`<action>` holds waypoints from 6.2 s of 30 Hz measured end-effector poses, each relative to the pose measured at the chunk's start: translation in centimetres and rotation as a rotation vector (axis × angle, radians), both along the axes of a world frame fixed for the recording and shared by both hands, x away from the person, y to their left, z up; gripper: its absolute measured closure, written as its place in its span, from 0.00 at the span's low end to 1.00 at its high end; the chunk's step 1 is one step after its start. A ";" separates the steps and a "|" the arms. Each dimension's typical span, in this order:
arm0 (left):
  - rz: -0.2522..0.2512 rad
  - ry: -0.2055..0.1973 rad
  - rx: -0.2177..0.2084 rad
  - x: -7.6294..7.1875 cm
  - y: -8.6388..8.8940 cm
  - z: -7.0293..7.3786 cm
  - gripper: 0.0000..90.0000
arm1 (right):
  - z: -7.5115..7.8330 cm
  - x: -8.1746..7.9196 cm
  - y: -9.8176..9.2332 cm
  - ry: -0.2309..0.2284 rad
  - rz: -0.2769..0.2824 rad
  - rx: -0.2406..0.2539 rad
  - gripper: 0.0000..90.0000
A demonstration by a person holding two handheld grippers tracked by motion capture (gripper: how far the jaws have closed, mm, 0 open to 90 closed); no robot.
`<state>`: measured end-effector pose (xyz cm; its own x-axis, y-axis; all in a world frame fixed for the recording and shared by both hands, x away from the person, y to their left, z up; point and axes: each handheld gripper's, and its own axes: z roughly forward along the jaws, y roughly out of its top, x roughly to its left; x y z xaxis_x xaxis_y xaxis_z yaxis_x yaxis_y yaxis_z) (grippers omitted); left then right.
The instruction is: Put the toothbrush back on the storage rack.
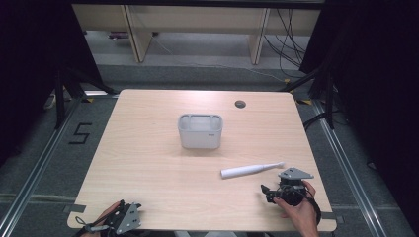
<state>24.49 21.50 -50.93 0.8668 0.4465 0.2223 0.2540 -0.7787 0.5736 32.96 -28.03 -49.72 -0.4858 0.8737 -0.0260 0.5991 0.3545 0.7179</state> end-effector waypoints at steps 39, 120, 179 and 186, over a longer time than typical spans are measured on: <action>-0.004 0.004 -0.005 0.1 0.0 -0.2 0.18 | 1.1 0.6 4.0 -0.039 0.098 0.059 0.38; -0.010 0.001 -0.012 0.0 0.1 0.1 0.18 | -0.3 6.2 14.0 0.004 0.287 -0.046 0.99; -0.007 0.001 -0.005 0.1 0.1 0.1 0.18 | 0.3 0.8 5.8 0.108 0.207 0.025 0.97; -0.007 0.001 -0.005 0.1 0.1 0.1 0.18 | 0.3 0.7 5.0 0.094 0.204 0.031 0.97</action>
<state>24.55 21.64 -50.81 0.8701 0.4415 0.2191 0.2490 -0.7774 0.5775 33.63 -23.01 -49.45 -0.6516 0.7567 0.0532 0.5822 0.4539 0.6746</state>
